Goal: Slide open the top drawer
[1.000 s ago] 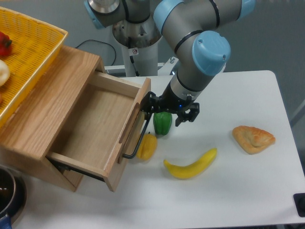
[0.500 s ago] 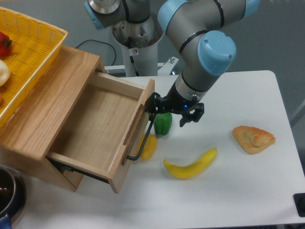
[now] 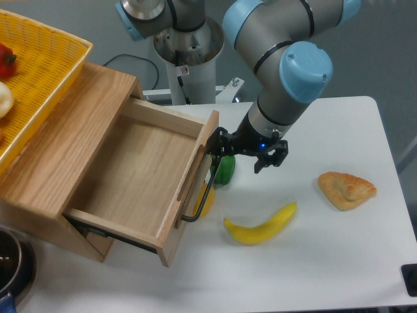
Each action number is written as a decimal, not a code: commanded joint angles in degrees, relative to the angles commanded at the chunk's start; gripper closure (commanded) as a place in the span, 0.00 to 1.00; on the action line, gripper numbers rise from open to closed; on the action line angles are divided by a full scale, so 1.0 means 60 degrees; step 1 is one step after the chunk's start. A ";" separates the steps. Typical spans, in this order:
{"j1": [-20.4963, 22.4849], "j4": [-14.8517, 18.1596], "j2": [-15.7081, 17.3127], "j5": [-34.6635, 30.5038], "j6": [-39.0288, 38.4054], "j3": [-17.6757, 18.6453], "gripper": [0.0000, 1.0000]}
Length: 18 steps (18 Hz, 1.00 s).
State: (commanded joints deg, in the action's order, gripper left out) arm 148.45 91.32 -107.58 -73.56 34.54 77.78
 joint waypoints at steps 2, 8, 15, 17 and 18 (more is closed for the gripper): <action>-0.0015 0.0059 0.0044 0.0015 -0.0015 0.0000 0.00; -0.0015 0.0059 0.0147 0.0103 -0.0044 -0.0102 0.00; 0.0277 -0.0759 -0.0116 0.0132 0.0306 -0.0396 0.00; 0.0570 -0.1184 -0.0219 0.0117 0.1080 -0.0396 0.00; 0.0702 -0.1375 -0.0263 0.0103 0.1519 -0.0396 0.00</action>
State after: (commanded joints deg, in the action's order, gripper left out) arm 152.66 83.07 -109.16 -72.95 43.66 75.41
